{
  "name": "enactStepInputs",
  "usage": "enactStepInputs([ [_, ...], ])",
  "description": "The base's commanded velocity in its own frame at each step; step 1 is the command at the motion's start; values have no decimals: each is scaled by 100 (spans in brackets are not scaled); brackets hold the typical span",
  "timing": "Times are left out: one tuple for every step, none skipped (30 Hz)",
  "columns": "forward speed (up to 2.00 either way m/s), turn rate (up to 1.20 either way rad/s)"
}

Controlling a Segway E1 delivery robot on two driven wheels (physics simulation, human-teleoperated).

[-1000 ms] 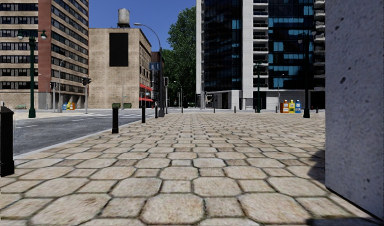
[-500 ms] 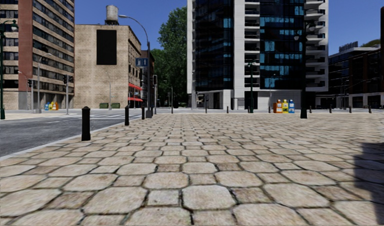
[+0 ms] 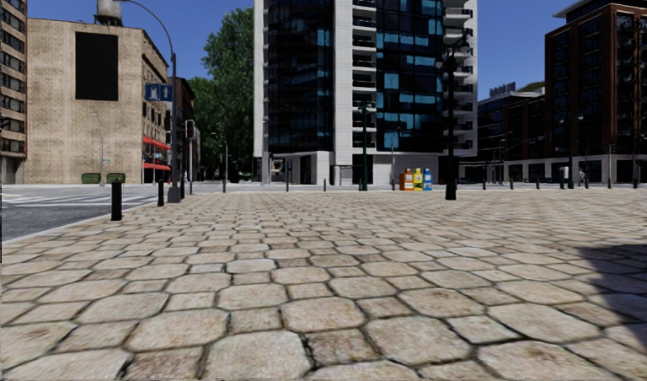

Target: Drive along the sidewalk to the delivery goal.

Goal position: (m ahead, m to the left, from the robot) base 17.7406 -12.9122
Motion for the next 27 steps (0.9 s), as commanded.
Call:
enactStepInputs([
  [200,-49],
  [200,-49],
  [200,-49],
  [200,-49],
  [200,-49],
  [200,-49],
  [200,-49],
  [200,-49],
  [200,-49],
  [200,-49],
  [200,-49],
  [200,-49],
  [200,-49],
  [200,-49],
  [200,-49],
  [200,-49],
  [200,-49],
  [200,-49],
  [200,-49],
  [200,-49],
  [200,-49],
  [200,-49],
  [200,-49],
  [200,-49],
  [200,-49],
  [200,-49],
  [200,-49],
])
